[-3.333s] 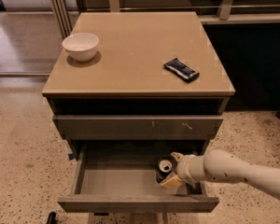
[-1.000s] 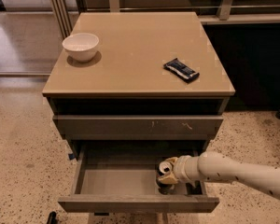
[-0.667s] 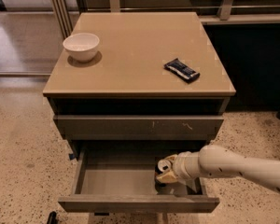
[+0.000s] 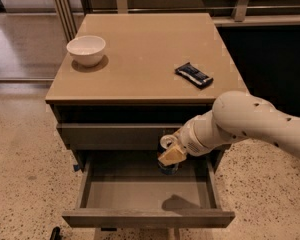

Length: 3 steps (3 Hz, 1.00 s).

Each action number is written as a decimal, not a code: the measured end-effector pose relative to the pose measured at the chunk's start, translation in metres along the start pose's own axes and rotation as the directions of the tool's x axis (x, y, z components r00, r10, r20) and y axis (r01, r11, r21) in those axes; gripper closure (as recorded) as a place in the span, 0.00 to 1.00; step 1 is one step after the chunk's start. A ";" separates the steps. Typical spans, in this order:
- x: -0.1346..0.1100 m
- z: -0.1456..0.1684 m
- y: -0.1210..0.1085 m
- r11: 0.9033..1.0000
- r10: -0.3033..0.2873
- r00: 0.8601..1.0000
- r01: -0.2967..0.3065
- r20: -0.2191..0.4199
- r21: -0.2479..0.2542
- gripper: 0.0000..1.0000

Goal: Pick pepsi can from middle drawer and place on counter

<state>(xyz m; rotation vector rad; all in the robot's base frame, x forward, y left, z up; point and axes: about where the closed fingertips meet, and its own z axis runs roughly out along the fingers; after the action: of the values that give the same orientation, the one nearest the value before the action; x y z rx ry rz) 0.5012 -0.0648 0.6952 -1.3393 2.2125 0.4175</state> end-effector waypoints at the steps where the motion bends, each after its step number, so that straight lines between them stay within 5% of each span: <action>1: 0.001 0.002 -0.001 1.000 0.002 1.000 -0.002 0.002 0.000 1.00; 3: -0.081 -0.110 -0.036 0.989 -0.079 0.994 0.068 0.080 0.133 1.00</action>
Offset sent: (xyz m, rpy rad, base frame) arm 0.0334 -0.0165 0.1331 0.0764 -0.2062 -0.0118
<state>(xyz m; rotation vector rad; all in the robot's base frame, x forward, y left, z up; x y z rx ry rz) 0.5344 -0.0783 0.8319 -1.3053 2.0764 0.2925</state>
